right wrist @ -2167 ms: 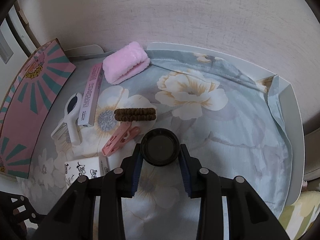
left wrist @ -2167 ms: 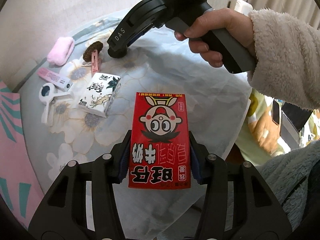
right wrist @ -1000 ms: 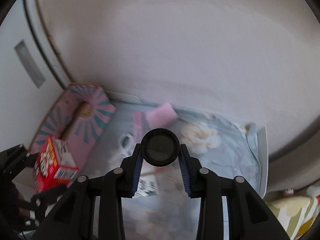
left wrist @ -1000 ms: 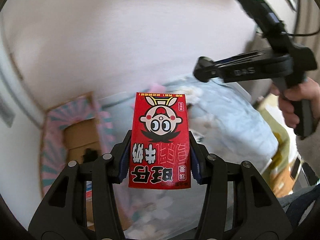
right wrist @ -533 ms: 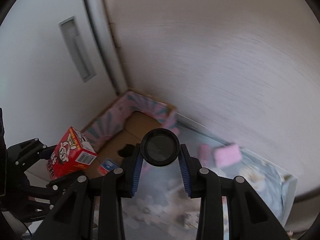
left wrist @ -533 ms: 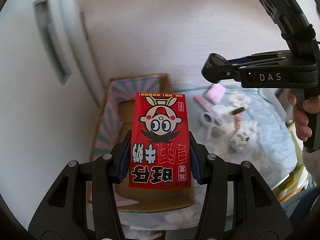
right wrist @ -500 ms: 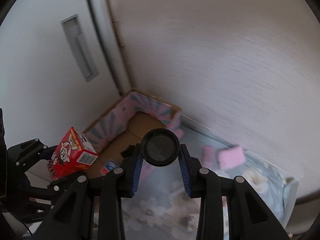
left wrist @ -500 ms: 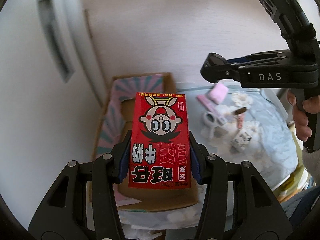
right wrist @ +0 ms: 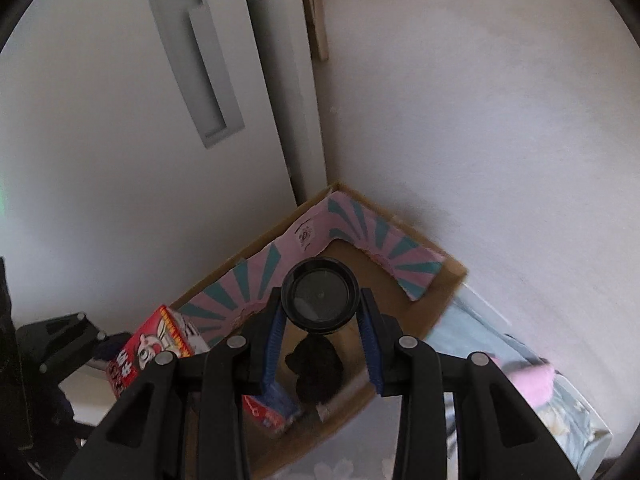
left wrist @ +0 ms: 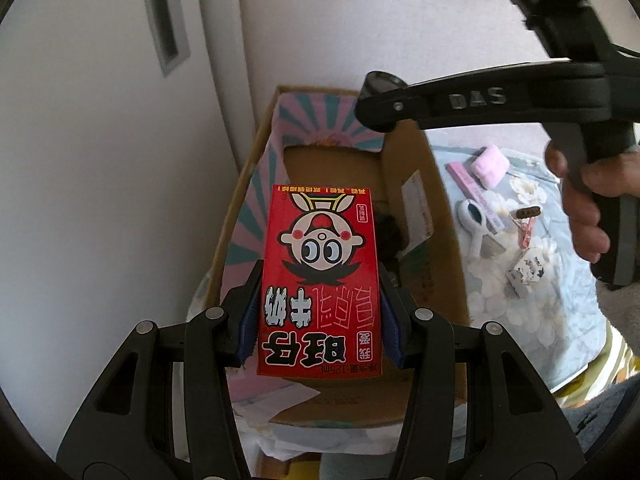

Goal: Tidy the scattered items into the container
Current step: 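Open both grippers to release the red carton and black jar into the box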

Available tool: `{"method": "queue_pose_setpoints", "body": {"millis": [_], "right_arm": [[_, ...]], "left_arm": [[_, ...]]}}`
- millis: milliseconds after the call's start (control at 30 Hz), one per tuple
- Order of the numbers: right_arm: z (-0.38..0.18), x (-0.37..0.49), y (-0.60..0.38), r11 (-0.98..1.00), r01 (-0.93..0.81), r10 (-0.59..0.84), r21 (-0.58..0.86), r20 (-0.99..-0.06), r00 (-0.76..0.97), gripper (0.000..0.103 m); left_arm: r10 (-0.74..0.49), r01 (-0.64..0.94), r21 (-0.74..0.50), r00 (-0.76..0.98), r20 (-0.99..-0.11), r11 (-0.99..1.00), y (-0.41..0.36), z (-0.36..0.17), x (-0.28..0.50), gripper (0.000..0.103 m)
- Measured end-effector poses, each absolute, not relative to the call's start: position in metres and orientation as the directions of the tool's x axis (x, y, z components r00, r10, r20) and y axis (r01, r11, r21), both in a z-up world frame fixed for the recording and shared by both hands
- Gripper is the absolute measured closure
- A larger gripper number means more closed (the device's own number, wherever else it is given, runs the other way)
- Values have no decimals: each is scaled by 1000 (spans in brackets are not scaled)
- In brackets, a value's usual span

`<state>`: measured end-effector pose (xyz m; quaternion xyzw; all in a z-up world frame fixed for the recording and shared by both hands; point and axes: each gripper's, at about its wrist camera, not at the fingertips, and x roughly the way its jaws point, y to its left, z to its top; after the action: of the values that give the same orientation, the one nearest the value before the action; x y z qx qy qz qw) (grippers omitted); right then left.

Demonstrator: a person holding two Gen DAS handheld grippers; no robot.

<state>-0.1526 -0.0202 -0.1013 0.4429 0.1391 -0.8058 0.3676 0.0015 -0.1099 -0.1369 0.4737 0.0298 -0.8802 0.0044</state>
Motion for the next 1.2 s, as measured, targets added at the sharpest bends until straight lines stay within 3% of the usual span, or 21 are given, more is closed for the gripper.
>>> {"method": "queue_pose_setpoints", "body": {"millis": [367, 867, 933, 1000, 1067, 1200], "right_arm": [[-159, -179, -54, -686, 722, -391, 88, -882, -264, 70], [-179, -180, -51, -685, 725, -366, 72, -895, -257, 70], [-179, -181, -49, -692, 718, -364, 75, -895, -257, 68], [-177, -183, -45, -692, 714, -391, 107, -887, -246, 54], [-172, -185, -40, -700, 702, -421, 134, -871, -253, 34], [-165, -189, -32, -716, 681, -442, 154, -855, -271, 31]], "left_arm": [[29, 67, -71, -489, -872, -995, -118, -165, -4, 57], [19, 79, -63, -470, -883, -995, -121, -169, -2, 56], [40, 83, -89, -468, -883, -993, -123, -168, -1, 44], [38, 88, -91, -479, -877, -992, -121, -166, 0, 9], [38, 80, -91, -503, -863, -993, -119, -161, 4, 6], [19, 60, -57, -505, -863, -997, -118, -156, 3, 5]]}}
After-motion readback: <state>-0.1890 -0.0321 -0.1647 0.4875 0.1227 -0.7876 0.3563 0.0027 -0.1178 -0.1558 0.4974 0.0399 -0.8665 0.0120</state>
